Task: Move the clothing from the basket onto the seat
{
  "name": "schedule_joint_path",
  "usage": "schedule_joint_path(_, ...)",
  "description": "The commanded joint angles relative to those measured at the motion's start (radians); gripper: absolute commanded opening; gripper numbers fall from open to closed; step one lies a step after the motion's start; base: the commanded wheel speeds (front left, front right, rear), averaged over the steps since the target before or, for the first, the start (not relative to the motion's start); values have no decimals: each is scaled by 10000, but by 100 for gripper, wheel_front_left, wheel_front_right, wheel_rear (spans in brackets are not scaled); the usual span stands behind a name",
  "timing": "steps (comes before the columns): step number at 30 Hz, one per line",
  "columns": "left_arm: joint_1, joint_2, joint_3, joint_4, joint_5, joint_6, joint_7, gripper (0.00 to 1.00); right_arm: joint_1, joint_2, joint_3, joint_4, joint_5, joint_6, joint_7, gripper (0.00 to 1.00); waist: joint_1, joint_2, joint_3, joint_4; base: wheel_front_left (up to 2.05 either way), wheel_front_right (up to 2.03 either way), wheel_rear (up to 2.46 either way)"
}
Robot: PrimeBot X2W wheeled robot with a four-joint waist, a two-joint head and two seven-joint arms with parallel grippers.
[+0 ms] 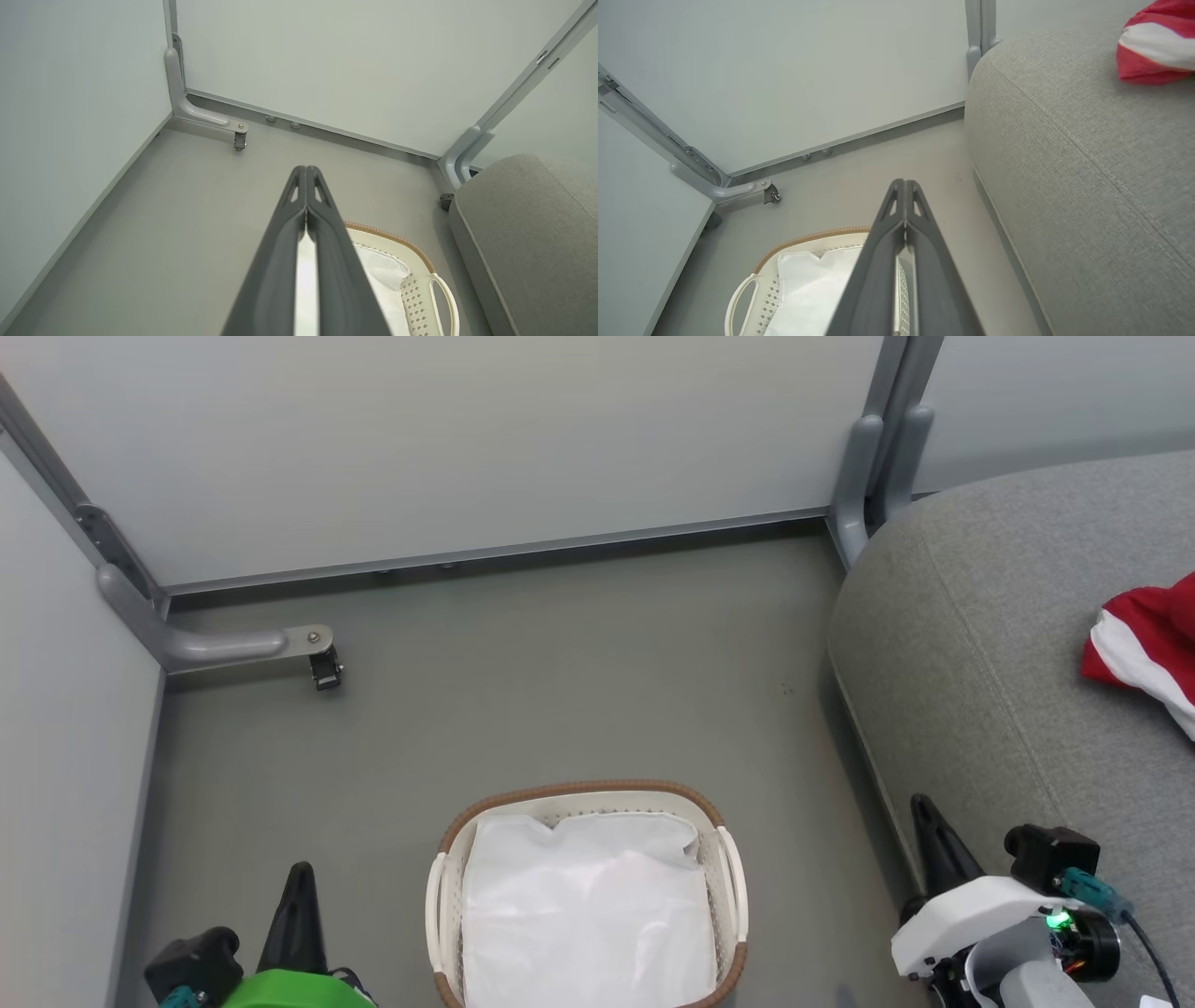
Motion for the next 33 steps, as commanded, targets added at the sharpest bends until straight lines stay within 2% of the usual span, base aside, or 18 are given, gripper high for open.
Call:
schedule_joint_path(1, -235, 21, 110, -198, -474, -55, 88, 0, -103, -36, -86, -256, 483, -1, 97, 0, 1, 0, -6, 4, 0, 0, 0)
schedule_joint_path(16, -482, 29, 363, -349, -2846, -159, 727, 0, -1, -49, -344, -674, 2942, -3, 718, 0, 1, 0, -63, 36, 0, 0, 0)
schedule_joint_path(33, -733, 38, 609, -475, -5063, -259, 1338, 0, 71, -62, -609, -1031, 5234, -5, 1327, 0, 1, 0, -126, 72, 0, 0, 0)
